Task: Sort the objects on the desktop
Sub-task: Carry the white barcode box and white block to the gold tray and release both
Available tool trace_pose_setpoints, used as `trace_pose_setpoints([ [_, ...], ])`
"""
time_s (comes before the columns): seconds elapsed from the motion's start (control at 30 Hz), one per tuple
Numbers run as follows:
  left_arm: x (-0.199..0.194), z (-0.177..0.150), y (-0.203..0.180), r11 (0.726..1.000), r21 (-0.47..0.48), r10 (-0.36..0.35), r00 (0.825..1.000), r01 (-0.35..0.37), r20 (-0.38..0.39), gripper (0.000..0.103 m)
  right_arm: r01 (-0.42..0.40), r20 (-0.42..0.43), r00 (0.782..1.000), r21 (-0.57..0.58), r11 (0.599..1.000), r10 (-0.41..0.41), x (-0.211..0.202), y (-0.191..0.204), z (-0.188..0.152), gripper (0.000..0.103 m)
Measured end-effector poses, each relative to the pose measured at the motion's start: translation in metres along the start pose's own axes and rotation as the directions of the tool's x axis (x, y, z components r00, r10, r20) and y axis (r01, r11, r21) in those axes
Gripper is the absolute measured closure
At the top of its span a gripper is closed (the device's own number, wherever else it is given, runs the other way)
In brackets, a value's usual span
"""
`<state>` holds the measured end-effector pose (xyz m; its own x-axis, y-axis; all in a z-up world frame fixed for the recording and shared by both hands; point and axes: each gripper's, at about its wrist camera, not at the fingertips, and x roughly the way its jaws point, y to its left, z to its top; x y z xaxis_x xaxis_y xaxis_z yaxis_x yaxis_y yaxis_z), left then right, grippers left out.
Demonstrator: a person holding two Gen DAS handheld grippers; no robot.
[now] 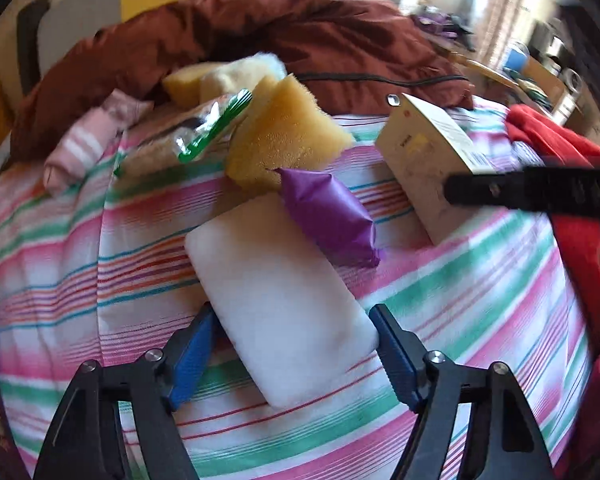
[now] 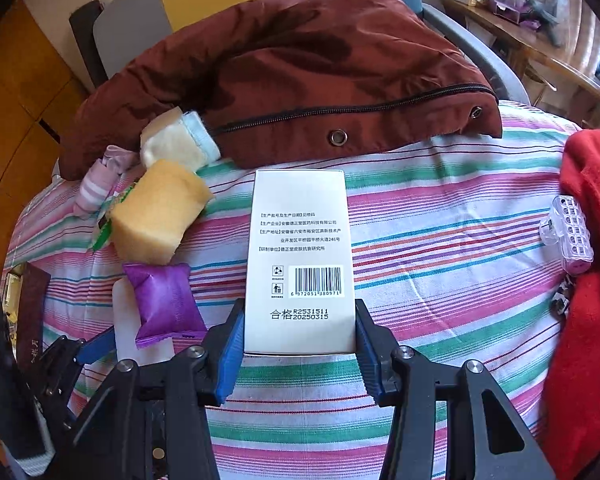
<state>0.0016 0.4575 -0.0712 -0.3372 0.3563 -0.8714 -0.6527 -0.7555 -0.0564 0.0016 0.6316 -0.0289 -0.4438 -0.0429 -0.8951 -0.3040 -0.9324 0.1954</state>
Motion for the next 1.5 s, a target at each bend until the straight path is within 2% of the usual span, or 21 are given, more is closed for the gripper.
trace_pose_setpoints([
  [0.1, -0.008, -0.007, 0.009, 0.999, 0.007, -0.038, 0.999, 0.037, 0.031, 0.033, 0.009, 0.005, 1.000, 0.003, 1.000, -0.010, 0.001, -0.001, 0.001, 0.053],
  [0.23, -0.021, -0.017, 0.035, 0.986, -0.076, -0.145, 0.988, 0.149, 0.055, 0.035, 0.013, 0.008, 1.000, 0.004, 1.000, -0.013, 0.002, 0.000, 0.001, 0.053],
  [0.4, -0.039, -0.039, 0.059, 0.972, -0.116, -0.194, 0.977, 0.204, 0.086, 0.036, 0.014, 0.011, 1.000, 0.004, 1.000, -0.014, 0.003, 0.000, 0.002, 0.053],
  [0.6, -0.050, -0.059, 0.066, 0.971, -0.109, -0.201, 0.973, 0.213, 0.110, 0.036, 0.019, 0.022, 1.000, 0.007, 1.000, -0.019, 0.004, 0.001, 0.002, 0.053],
  [0.77, -0.073, -0.083, 0.082, 0.956, -0.143, -0.237, 0.962, 0.256, 0.137, 0.036, 0.026, 0.036, 0.999, 0.017, 1.000, -0.026, 0.002, 0.001, 0.001, 0.053],
  [0.93, -0.085, -0.101, 0.089, 0.949, -0.134, -0.268, 0.953, 0.286, 0.141, 0.036, 0.037, 0.059, 0.998, 0.033, 0.999, -0.039, -0.001, -0.002, 0.002, 0.053],
  [1.2, -0.117, -0.127, 0.102, 0.943, -0.089, -0.301, 0.935, 0.322, 0.187, 0.036, 0.109, 0.092, 0.989, 0.038, 0.993, -0.112, 0.001, -0.004, 0.000, 0.053],
  [1.3, -0.134, -0.134, 0.110, 0.940, -0.075, -0.312, 0.927, 0.333, 0.210, 0.036, 0.142, 0.145, 0.980, -0.011, 0.990, -0.139, -0.005, 0.006, -0.001, 0.053],
  [1.4, -0.155, -0.141, 0.122, 0.938, -0.070, -0.313, 0.917, 0.339, 0.247, 0.036, 0.221, 0.210, 0.957, -0.087, 0.971, -0.199, -0.012, 0.021, -0.001, 0.053],
  [1.47, -0.172, -0.145, 0.134, 0.938, -0.072, -0.306, 0.910, 0.338, 0.280, 0.036, 0.263, 0.227, 0.946, -0.122, 0.957, -0.231, -0.014, 0.030, -0.002, 0.053],
  [1.5, -0.179, -0.147, 0.140, 0.938, -0.075, -0.302, 0.906, 0.337, 0.295, 0.036, 0.259, 0.224, 0.948, -0.122, 0.958, -0.227, -0.015, 0.035, -0.003, 0.053],
])
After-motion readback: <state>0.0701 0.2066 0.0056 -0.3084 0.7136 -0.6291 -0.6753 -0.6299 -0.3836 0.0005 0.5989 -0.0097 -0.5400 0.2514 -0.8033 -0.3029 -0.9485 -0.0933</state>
